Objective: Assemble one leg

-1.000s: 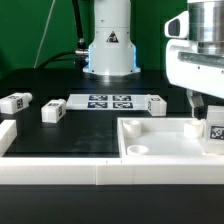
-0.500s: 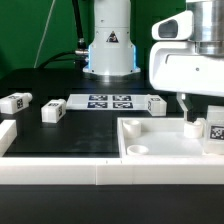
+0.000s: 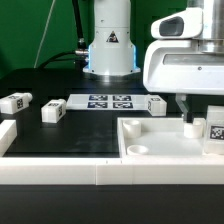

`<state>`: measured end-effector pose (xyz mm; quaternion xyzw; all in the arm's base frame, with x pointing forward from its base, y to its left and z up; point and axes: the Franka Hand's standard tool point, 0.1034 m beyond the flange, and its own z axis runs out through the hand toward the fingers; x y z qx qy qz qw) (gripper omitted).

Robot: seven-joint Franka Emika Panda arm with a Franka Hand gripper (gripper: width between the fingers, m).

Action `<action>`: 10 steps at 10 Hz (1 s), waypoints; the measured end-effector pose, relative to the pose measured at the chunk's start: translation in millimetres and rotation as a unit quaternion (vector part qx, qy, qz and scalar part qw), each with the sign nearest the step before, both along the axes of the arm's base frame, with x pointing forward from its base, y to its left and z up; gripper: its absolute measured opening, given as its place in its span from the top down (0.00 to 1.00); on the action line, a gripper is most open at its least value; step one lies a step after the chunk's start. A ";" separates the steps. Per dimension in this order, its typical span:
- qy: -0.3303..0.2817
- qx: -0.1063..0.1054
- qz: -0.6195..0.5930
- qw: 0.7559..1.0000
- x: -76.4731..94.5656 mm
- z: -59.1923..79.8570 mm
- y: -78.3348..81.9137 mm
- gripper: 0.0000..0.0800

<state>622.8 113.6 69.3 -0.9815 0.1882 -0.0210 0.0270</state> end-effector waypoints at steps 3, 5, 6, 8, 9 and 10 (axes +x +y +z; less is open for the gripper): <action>0.000 0.000 -0.006 1.000 0.0 -0.1 -0.2 0.64; 0.001 0.001 -0.018 1.000 0.0 -0.2 -0.9 0.64; 0.002 0.003 -0.053 0.999 -0.3 -0.6 -2.5 0.64; 0.008 0.010 -0.182 0.983 -0.9 -0.9 -1.6 0.64; 0.009 0.014 -0.230 0.973 -0.4 -0.9 -3.2 0.64; 0.012 0.022 -0.277 0.961 -0.4 -1.0 -4.6 0.64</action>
Offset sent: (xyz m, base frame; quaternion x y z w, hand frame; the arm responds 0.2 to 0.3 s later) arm 0.0000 0.0000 0.0000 0.0000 0.0000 0.0799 0.9968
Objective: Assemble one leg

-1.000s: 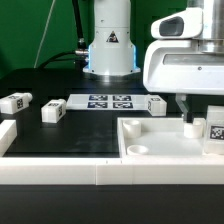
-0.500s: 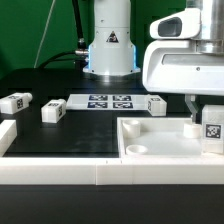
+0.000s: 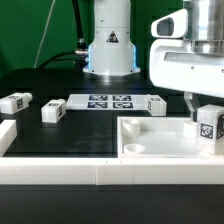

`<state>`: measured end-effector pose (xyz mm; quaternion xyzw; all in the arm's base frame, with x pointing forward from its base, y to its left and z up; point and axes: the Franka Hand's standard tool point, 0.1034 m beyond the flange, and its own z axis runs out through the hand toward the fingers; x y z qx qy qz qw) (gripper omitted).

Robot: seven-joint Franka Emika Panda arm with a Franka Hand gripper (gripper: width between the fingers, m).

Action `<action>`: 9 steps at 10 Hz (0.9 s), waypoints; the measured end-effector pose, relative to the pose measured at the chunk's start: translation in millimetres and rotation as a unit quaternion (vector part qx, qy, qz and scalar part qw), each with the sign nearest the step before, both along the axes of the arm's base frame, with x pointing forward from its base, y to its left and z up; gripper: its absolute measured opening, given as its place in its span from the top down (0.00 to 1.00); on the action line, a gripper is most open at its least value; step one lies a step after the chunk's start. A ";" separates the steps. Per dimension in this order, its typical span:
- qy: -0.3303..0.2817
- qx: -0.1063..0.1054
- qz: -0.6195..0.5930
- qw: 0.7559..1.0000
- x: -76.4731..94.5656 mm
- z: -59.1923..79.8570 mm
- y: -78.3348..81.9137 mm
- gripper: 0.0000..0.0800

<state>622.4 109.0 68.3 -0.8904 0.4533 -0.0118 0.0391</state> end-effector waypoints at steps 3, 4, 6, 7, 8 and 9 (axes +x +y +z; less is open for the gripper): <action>0.006 0.011 -0.155 0.988 0.0 -0.6 1.5 0.64; 0.009 0.014 -0.200 0.980 -0.1 -0.6 1.7 0.64; 0.015 0.021 -0.296 0.955 -0.2 -0.7 2.6 0.64; 0.020 0.027 -0.366 0.930 -0.8 -0.7 6.2 0.64; 0.025 0.032 -0.431 0.902 -2.0 -0.9 10.5 0.64; 0.026 0.031 -0.484 0.874 -2.2 -0.3 9.4 0.64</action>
Offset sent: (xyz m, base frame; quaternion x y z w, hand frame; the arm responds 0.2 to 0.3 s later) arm -0.0041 -0.0038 -0.0083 -0.0013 0.0147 0.2637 0.9645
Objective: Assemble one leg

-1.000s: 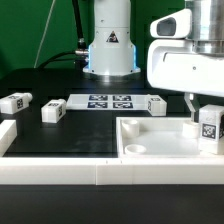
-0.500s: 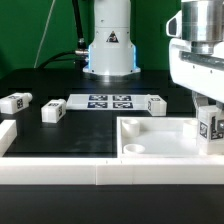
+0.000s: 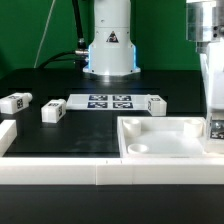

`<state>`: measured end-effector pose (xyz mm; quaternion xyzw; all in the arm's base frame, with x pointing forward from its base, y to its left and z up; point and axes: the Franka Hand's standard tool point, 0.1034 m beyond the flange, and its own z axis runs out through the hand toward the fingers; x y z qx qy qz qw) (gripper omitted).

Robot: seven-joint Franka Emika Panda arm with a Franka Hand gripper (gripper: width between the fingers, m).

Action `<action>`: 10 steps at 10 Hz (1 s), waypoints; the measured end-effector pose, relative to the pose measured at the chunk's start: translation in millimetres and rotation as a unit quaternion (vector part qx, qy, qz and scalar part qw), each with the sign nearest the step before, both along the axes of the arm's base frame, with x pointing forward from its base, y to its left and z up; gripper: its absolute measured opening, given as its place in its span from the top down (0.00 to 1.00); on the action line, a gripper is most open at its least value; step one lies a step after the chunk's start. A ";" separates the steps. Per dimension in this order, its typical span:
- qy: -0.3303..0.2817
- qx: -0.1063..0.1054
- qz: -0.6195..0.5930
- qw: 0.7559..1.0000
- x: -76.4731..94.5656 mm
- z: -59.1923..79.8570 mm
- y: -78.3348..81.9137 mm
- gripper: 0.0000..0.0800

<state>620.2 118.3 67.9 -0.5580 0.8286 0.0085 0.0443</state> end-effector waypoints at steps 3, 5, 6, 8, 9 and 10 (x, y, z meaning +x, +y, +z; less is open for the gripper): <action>-0.003 -0.003 -0.011 1.000 0.7 -0.2 -4.6 0.64; -0.002 0.001 -0.015 1.000 0.2 -0.9 -2.0 0.62; -0.004 0.000 0.003 1.000 0.1 -0.9 -1.7 0.40; -0.004 0.000 0.004 1.000 0.1 -1.0 -1.7 0.24; -0.004 0.000 0.004 1.000 0.0 -1.0 -1.7 0.20; -0.004 0.000 0.004 1.000 0.0 -1.0 -1.7 0.19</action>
Offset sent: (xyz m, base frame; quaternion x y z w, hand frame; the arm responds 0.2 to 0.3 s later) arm 0.0000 0.0000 0.0000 0.0000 0.0000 0.1593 0.9872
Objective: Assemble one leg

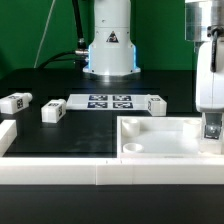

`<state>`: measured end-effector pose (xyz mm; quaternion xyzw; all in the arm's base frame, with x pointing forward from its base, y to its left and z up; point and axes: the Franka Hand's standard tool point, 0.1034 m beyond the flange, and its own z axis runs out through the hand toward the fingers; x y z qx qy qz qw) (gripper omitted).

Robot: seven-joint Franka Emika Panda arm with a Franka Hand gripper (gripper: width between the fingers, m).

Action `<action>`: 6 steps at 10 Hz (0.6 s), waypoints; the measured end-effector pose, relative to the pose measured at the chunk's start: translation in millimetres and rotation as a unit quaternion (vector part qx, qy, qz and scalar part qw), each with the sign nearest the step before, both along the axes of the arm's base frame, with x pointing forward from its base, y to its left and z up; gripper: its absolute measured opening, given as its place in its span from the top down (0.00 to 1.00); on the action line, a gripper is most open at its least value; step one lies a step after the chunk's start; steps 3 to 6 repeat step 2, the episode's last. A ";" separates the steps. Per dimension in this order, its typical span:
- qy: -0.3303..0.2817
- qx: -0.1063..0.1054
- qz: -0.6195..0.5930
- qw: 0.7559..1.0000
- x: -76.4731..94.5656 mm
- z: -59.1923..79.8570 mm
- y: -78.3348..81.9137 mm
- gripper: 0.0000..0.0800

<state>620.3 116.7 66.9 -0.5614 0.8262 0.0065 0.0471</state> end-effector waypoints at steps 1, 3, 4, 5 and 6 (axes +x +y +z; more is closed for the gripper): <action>0.000 0.000 0.000 1.000 0.0 0.0 0.0 0.19; 0.000 0.000 0.000 1.000 0.0 0.0 0.0 0.19; 0.000 0.000 0.000 1.000 0.0 0.0 0.0 0.19; 0.000 0.000 0.000 1.000 0.0 0.0 0.0 0.19; 0.000 0.000 0.000 1.000 0.0 0.0 0.0 0.19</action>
Offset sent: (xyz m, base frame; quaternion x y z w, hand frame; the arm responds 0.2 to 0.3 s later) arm 0.0000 0.0000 0.0000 0.0000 0.0000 0.0000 1.0000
